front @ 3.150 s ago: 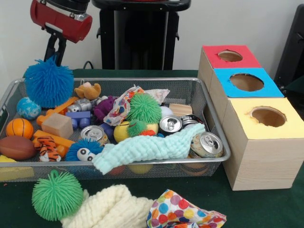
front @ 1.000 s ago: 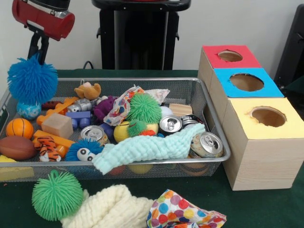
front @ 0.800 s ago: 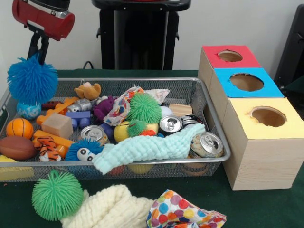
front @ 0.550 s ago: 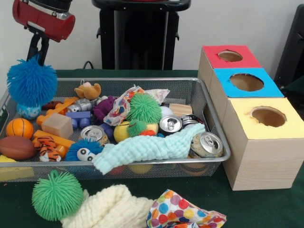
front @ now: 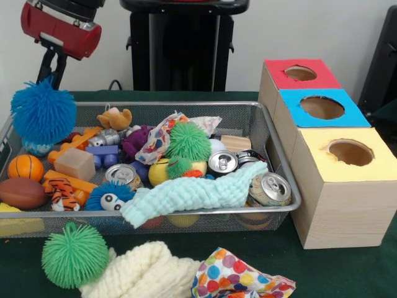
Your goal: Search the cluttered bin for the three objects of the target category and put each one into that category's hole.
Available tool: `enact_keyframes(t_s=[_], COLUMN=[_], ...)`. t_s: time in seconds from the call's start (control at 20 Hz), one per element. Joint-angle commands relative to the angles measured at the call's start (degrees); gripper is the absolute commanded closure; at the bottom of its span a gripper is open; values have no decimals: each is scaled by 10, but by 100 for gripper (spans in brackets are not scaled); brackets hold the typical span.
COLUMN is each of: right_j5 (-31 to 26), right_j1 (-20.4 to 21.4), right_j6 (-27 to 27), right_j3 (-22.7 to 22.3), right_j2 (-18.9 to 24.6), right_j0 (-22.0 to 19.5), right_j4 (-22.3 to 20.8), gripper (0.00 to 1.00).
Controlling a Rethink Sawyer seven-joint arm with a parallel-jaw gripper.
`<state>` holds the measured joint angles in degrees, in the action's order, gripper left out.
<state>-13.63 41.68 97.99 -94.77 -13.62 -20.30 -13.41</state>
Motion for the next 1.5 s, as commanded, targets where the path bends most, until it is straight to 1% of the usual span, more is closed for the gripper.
enact_keyframes(t_s=[0.05, 0.1, 0.15, 0.3, 0.55, 1.25, 1.5], right_j5=[51, 45, 40, 13, 21, 29, 40], right_j1=[0, 2, 4, 7, 2, 10, 7], right_j6=[68, 67, 66, 33, 47, 38, 51], right_j3=[-69, -72, -75, -55, -53, -62, -72], right_j2=[42, 49, 55, 45, 40, 38, 35], right_j0=[-21, -27, -34, -27, -25, -26, -24], right_j4=[-22, -16, -9, -25, -18, -32, -29], gripper=[100, 100, 0, 0, 0, 0, 0])
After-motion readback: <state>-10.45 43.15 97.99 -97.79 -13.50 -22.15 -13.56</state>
